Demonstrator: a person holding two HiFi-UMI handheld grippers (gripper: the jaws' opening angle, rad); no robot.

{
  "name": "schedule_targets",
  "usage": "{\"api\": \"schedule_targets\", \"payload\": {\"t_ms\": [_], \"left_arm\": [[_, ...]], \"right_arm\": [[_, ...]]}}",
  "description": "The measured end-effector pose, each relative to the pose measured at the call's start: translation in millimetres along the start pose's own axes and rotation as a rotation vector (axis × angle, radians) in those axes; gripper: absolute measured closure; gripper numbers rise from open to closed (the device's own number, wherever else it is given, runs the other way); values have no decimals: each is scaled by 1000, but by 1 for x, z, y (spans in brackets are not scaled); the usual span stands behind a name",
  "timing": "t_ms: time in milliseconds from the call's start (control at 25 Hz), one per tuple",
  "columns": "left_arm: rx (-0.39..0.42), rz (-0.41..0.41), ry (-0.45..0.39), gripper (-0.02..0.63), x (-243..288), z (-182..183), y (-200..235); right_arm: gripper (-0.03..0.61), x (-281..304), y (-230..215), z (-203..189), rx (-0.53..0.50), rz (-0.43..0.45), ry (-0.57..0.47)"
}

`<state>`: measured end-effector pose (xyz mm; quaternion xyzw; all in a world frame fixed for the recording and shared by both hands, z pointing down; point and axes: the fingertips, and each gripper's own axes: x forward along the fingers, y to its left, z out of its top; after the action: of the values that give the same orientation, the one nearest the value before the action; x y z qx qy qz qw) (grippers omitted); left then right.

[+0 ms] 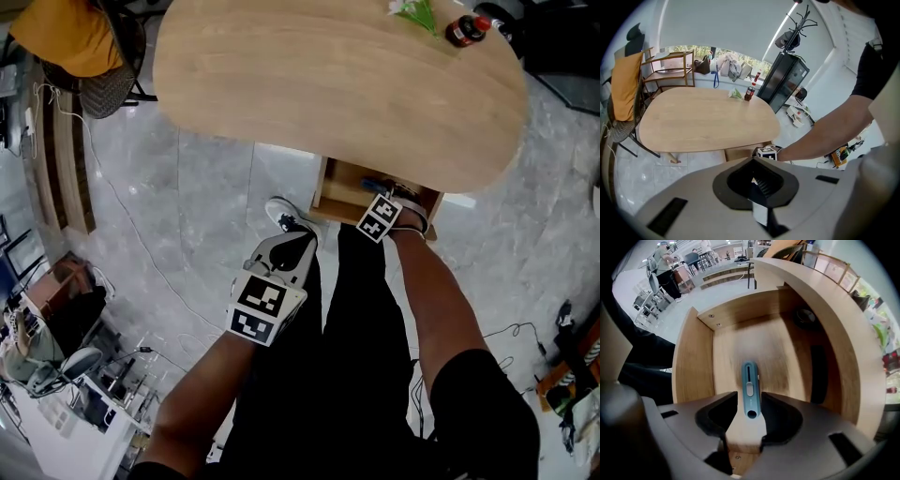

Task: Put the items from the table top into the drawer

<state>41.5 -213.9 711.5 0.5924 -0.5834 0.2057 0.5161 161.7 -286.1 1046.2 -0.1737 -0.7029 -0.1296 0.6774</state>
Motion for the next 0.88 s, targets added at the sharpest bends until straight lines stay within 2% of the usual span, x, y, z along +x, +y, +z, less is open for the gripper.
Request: {"api": "schedule_targets", "payload": {"t_ms": [240,440,600,760,880], "left_arm": [[27,14,-52,612,-25,22,-10],[70,19,-115,612,-54,55,-33],[100,56,-188,612,-81,84,-39],[66,94,-290,612,-119,115,-35],[80,89,-321,612,-146,122,-40]], "right_arm": [[430,-49,9,-1,16,7,-34],[430,-116,8,-5,88,14,-108],[430,-173,-6,-1,155,11,-192],[434,-234,-25,9,232,38,-291],[447,-286,-35,21,313,50,-381]]}}
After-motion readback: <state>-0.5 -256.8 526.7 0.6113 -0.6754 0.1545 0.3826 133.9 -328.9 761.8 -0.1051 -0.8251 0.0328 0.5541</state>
